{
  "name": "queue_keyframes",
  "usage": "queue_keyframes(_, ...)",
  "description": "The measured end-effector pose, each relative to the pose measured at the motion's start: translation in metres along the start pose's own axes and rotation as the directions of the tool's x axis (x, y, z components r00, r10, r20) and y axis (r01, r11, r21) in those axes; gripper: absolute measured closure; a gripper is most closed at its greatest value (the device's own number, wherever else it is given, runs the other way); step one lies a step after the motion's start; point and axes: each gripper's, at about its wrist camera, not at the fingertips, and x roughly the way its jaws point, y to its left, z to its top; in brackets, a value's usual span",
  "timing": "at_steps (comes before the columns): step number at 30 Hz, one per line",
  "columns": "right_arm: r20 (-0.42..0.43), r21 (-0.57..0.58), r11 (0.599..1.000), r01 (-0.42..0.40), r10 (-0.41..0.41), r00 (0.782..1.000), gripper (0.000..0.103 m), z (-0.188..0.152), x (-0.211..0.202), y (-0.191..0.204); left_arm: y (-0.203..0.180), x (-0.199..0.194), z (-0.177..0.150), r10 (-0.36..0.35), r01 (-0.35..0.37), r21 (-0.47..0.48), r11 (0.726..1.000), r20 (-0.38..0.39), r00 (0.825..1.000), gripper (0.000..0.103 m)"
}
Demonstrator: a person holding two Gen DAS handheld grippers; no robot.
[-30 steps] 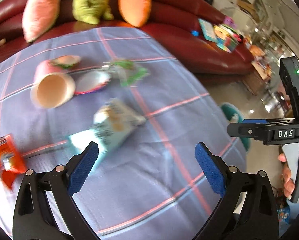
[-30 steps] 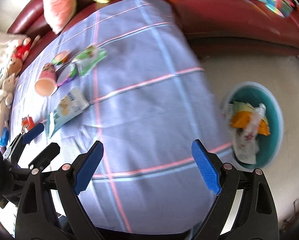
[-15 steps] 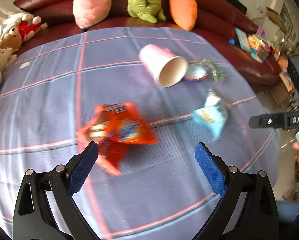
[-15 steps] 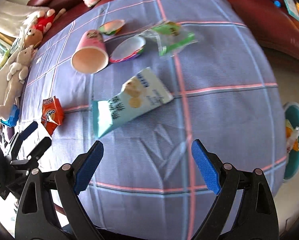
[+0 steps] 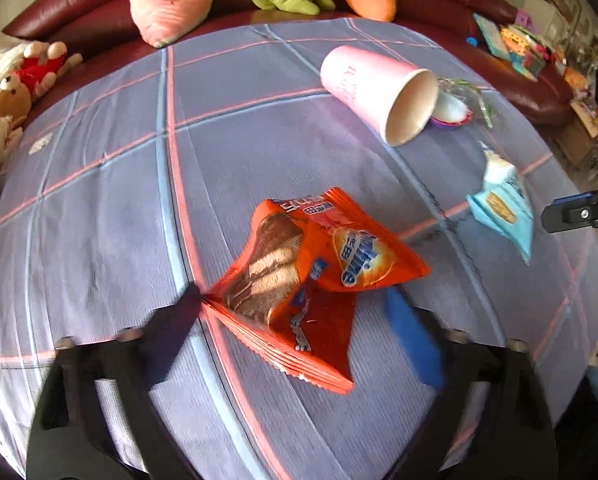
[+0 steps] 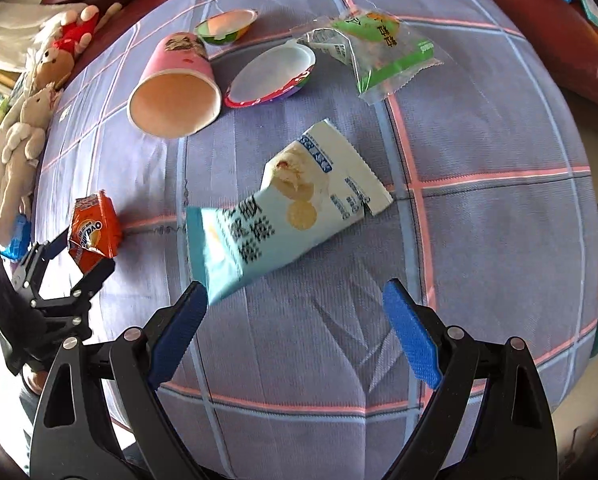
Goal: Collect trash
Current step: 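Grasp the blue-white snack packet with the right tool while the left tool grasps the orange Ovaltine bag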
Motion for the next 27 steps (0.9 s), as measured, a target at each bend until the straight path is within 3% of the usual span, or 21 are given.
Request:
queue_keyframes(11, 0.0, 0.061, 0.998, -0.031, 0.031, 1.0, 0.018, 0.029, 0.027, 0.008, -0.013, 0.004, 0.006, -0.018, 0.019, -0.08, 0.997, 0.007, 1.0, 0.028)
queue_keyframes(15, 0.027, 0.041, 0.999, -0.023, 0.022, 0.999, 0.035, 0.031, 0.032, 0.013, -0.016, 0.004, 0.007, -0.013, 0.014, -0.09, 0.996, 0.009, 1.0, 0.028)
queue_keyframes(17, 0.042, 0.006, 1.0, -0.02, 0.019, 0.999, 0.064, 0.032, 0.031, 0.017, -0.018, 0.004, 0.007, -0.018, 0.019, -0.096, 0.995, 0.008, 1.0, 0.028)
queue_keyframes(18, 0.042, 0.0, 0.999, -0.036, 0.036, 0.998, 0.069, 0.032, 0.031, 0.018, -0.019, 0.004, 0.008, -0.02, 0.021, -0.099, 0.995, 0.009, 1.0, 0.029)
queue_keyframes(23, 0.077, -0.04, 0.998, -0.042, 0.045, 0.996, 0.08, 0.025, 0.021, 0.015, -0.029, -0.001, 0.008, -0.042, 0.043, -0.11, 0.993, 0.013, 0.999, 0.03)
queue_keyframes(27, 0.107, -0.049, 0.998, -0.03, 0.035, 0.994, 0.08, 0.018, 0.008, 0.006, -0.044, -0.007, 0.009, -0.059, 0.061, -0.098, 0.993, 0.019, 0.998, 0.03)
